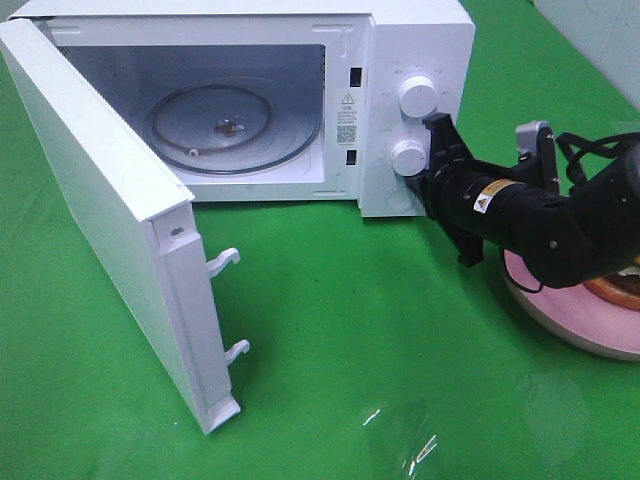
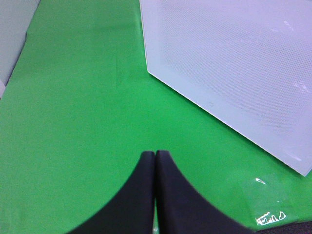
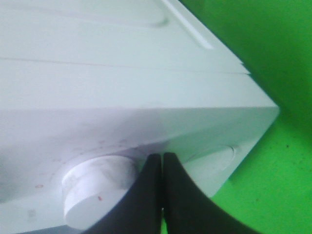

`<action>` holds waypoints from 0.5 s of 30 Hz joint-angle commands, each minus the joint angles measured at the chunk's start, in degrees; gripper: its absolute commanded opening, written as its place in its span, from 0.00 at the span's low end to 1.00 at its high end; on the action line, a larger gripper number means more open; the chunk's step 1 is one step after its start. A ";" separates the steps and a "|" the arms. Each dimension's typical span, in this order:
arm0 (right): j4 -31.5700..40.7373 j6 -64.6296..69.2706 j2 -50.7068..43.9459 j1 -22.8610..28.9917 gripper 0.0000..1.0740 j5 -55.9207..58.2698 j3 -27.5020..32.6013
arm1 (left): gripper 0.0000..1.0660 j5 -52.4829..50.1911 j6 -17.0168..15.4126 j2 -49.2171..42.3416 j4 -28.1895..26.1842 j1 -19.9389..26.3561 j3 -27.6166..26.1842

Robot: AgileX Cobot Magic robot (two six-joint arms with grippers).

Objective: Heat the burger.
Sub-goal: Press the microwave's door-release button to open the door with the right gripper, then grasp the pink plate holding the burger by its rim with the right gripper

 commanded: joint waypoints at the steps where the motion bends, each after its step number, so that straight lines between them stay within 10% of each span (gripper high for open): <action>1: -2.81 -1.26 -2.58 -0.46 0.02 -2.12 0.97 | 0.00 -0.69 -0.29 -1.32 -0.11 0.06 0.17; 15: -19.54 -15.87 -11.52 -0.46 0.07 4.76 3.95 | 0.00 -0.69 -0.29 -1.32 -0.11 0.06 0.17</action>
